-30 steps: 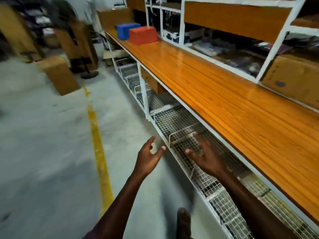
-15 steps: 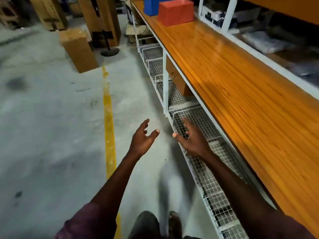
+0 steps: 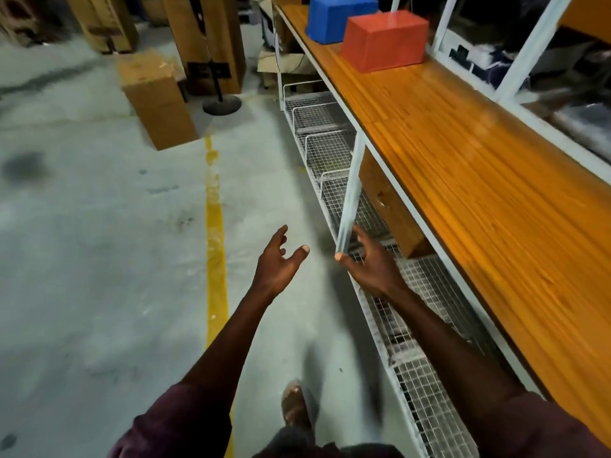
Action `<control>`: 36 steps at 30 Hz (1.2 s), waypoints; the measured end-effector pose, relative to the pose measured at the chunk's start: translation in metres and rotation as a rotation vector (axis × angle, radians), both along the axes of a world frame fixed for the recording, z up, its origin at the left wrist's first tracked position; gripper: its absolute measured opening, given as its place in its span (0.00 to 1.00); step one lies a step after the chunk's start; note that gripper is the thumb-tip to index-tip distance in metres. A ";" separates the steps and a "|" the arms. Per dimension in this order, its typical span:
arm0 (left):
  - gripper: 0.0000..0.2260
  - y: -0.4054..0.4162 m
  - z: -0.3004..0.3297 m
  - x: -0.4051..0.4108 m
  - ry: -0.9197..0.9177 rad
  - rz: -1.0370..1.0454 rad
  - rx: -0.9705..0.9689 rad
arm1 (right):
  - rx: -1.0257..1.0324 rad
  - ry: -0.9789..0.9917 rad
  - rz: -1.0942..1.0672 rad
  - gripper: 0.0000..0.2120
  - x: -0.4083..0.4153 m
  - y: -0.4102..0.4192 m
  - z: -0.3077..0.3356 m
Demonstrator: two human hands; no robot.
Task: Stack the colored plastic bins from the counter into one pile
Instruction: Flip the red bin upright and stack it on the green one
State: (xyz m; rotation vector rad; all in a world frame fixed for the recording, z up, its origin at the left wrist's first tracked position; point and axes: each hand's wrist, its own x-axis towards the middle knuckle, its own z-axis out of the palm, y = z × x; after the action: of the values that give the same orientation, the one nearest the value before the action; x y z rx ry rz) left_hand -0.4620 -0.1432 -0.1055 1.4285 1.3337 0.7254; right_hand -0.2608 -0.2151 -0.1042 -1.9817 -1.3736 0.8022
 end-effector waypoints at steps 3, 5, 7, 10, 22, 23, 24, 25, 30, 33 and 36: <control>0.32 0.075 0.006 0.005 -0.013 -0.029 0.004 | 0.007 0.026 -0.024 0.44 0.006 0.073 0.002; 0.32 0.115 0.011 0.011 -0.014 -0.039 0.013 | 0.023 0.029 -0.048 0.44 0.009 0.110 0.007; 0.32 0.161 0.013 0.020 -0.024 -0.059 0.015 | 0.041 0.020 -0.071 0.41 0.015 0.154 0.009; 0.32 0.238 0.007 0.036 -0.027 -0.084 0.011 | 0.048 -0.010 -0.111 0.41 0.028 0.229 0.010; 0.33 0.531 0.004 0.105 -0.017 -0.137 0.003 | 0.032 -0.039 -0.204 0.43 0.098 0.515 0.006; 0.33 0.558 0.004 0.110 -0.022 -0.142 0.008 | 0.026 -0.038 -0.218 0.43 0.104 0.539 0.006; 0.33 0.585 0.004 0.116 -0.024 -0.148 0.010 | 0.023 -0.030 -0.232 0.44 0.110 0.563 0.006; 0.33 0.607 0.004 0.121 -0.023 -0.153 0.015 | 0.023 -0.026 -0.247 0.44 0.114 0.582 0.007; 0.32 0.735 -0.002 0.153 -0.025 -0.253 0.026 | 0.047 -0.022 -0.378 0.44 0.133 0.689 -0.004; 0.34 0.814 -0.005 0.175 -0.022 -0.374 0.009 | 0.078 -0.001 -0.492 0.45 0.144 0.748 -0.006; 0.35 0.876 -0.001 0.199 -0.020 -0.513 0.004 | 0.125 0.001 -0.628 0.45 0.150 0.790 -0.001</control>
State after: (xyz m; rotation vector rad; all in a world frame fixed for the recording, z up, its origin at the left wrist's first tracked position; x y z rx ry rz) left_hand -0.2627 0.7329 -0.1063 1.6695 0.8899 0.3988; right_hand -0.1107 0.5749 -0.1053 -2.1262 -0.6985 0.4102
